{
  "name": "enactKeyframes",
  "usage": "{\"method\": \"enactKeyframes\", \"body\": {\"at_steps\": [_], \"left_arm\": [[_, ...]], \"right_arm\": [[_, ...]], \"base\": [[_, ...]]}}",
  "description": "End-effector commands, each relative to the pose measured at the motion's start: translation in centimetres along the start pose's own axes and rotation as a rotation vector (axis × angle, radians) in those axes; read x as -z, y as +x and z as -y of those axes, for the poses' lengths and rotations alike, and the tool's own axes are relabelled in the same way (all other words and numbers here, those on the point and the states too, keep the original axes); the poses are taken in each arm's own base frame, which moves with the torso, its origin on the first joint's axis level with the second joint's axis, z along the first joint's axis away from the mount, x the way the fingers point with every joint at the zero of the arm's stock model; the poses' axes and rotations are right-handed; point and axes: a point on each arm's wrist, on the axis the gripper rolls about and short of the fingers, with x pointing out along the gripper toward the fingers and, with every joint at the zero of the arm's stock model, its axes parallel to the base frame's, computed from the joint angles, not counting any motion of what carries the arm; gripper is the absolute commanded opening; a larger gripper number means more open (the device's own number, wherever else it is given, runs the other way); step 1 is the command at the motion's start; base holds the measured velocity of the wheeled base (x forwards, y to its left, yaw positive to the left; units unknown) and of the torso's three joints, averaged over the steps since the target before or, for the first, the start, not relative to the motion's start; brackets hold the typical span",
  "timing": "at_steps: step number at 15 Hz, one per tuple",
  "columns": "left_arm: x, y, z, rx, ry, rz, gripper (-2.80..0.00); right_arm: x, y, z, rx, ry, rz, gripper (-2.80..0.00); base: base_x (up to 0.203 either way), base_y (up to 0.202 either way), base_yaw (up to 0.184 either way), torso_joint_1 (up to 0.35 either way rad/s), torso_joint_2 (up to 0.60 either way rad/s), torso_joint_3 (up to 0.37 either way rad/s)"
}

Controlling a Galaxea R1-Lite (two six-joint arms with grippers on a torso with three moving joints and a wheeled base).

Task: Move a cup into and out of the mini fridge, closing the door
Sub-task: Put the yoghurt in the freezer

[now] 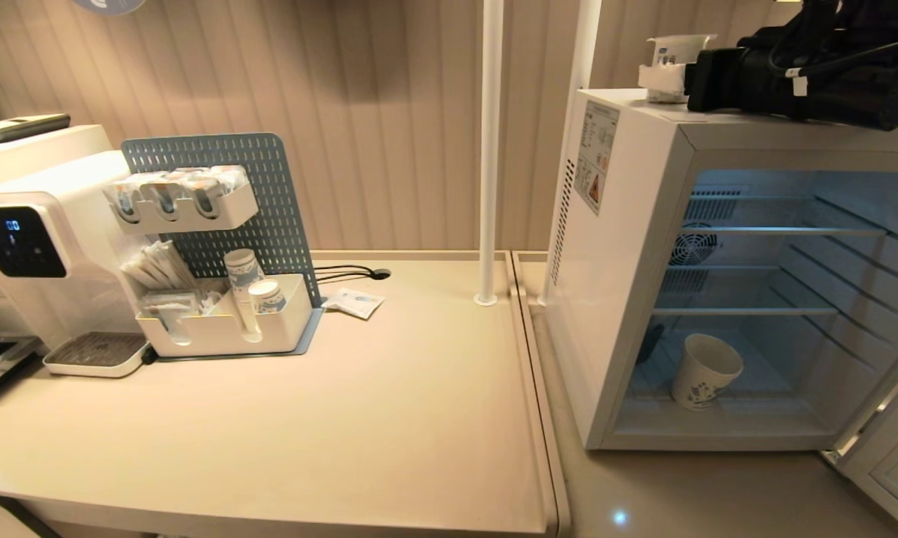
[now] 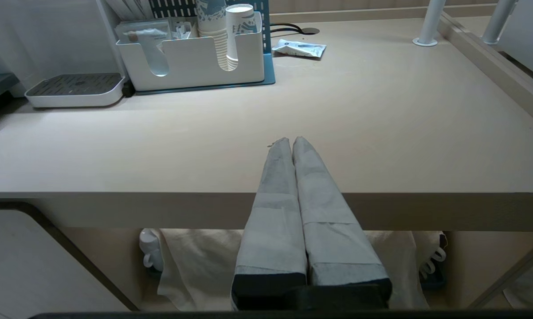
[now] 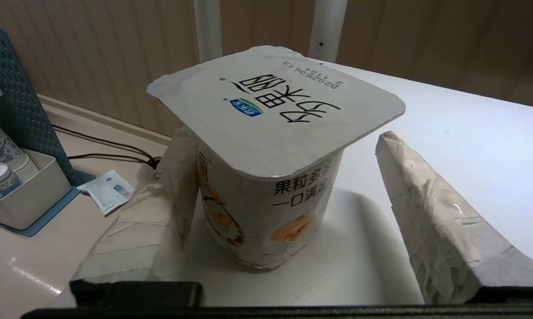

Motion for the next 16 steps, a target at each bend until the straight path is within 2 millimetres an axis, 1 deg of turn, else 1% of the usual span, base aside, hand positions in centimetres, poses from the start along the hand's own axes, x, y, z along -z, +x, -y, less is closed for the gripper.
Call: {"method": "enactKeyframes", "body": {"at_steps": [1,11,13,16], "left_arm": [[0.0,0.0,0.0,0.0,0.001,0.0,-2.8],[0.0,0.0,0.0,0.0,0.001,0.0,-2.8],[0.0,0.0,0.0,0.0,0.001,0.0,-2.8],[0.0,0.0,0.0,0.0,0.001,0.0,-2.8]], "right_arm": [[0.3,0.2,0.0,0.0,-0.004,-0.012,-2.8],[0.1,-0.2,0.0,0.009,-0.001,-0.013,-2.8],[-0.3,-0.7,-0.1,0.011,-0.002,-0.007,-2.8],[-0.8,-2.4,-0.3,0.011,0.002,-0.036,-2.8]], "base": [[0.0,0.0,0.0,0.0,0.0,0.0],[0.0,0.0,0.0,0.0,0.0,0.0],[0.0,0.0,0.0,0.0,0.0,0.0],[0.0,0.0,0.0,0.0,0.0,0.0]]}}
